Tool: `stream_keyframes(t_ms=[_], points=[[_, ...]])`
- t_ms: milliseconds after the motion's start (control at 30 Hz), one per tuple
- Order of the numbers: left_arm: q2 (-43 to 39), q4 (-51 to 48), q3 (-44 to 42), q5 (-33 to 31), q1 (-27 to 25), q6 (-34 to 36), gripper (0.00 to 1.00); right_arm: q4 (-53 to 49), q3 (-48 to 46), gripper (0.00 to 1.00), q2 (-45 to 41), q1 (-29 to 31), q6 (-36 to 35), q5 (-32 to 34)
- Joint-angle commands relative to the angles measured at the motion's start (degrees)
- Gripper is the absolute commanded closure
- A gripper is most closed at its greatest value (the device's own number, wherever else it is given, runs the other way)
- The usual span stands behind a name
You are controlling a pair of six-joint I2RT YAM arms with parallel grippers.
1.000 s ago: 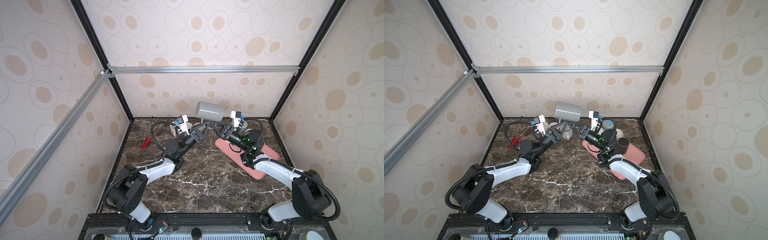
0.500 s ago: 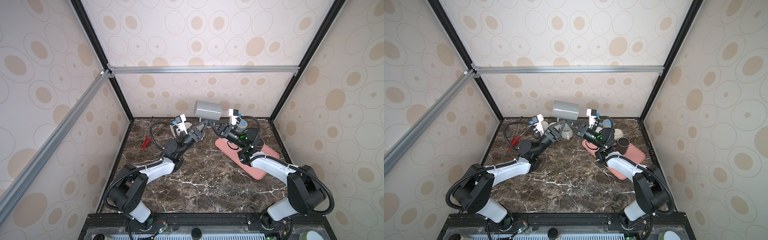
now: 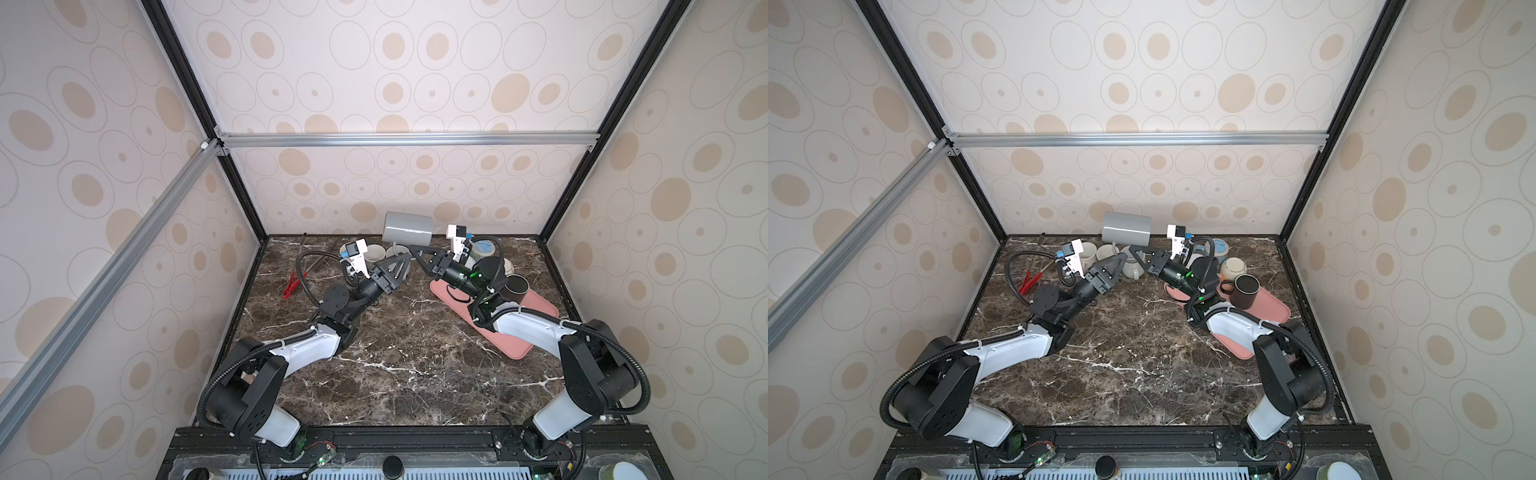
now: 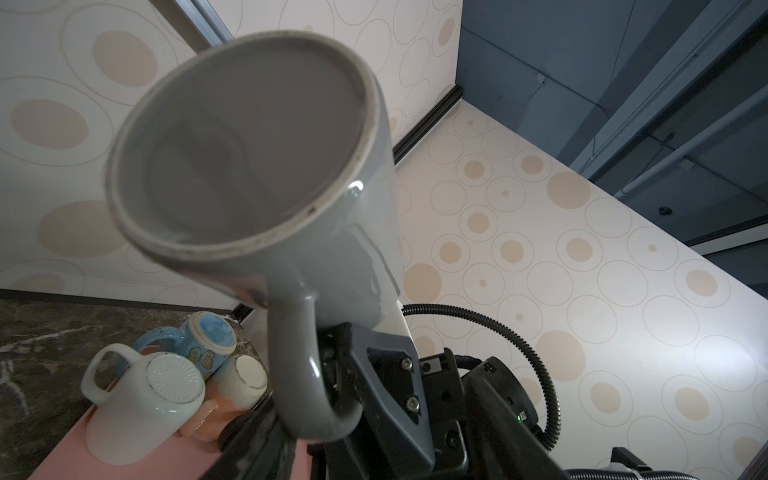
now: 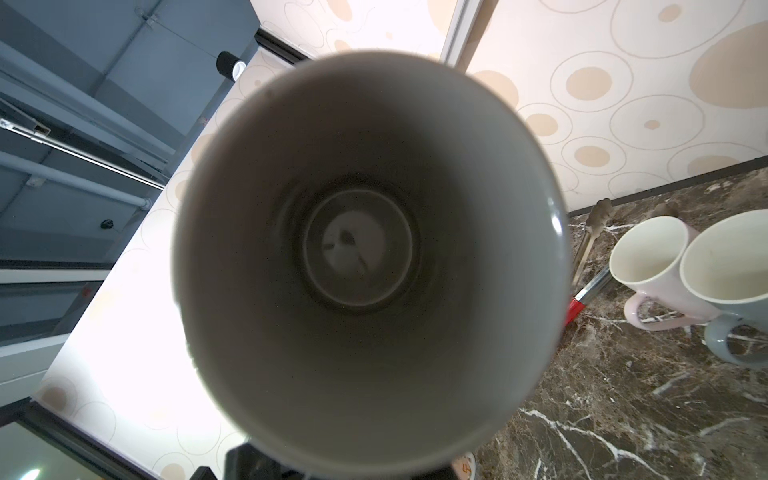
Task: Turn the mug right side up
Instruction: 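Lower the grey mug onto the table beside the tray with the left gripper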
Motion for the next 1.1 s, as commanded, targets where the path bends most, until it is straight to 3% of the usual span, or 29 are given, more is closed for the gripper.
stream_keyframes(t_ms=[0,133,267,333,467,733,1067], points=[[-2.42,1.22,-1.50,0.45,1.50,0.28,0.35,3.56,1.01,1.00,-0.66,-0.21,-2.51,3.74],[-3.68,-0.16,-4.33,0.99,2.45,0.29,0.35,-8.69,1.00,1.00,-2.79,-0.23,-8.07,6.61],[-6.31,-3.45,-8.52,1.48,3.36,0.85,0.34,-29.92,3.93,1.00,-6.59,-0.18,-18.04,11.03],[-8.27,-6.09,-11.07,1.06,3.87,1.88,0.34,-40.88,6.16,1.00,-7.92,-0.01,-22.93,14.24],[-14.05,-14.63,-14.85,-1.11,4.88,5.83,0.33,-52.70,8.65,1.00,-9.10,1.38,-32.80,20.12],[-25.31,-33.56,-17.33,-7.33,5.69,14.72,0.32,-64.19,12.44,1.00,-4.77,6.10,-43.31,28.99],[-34.41,-49.18,-17.89,-15.01,6.48,21.21,0.30,-77.81,18.50,1.00,3.40,14.76,-51.20,49.69]])
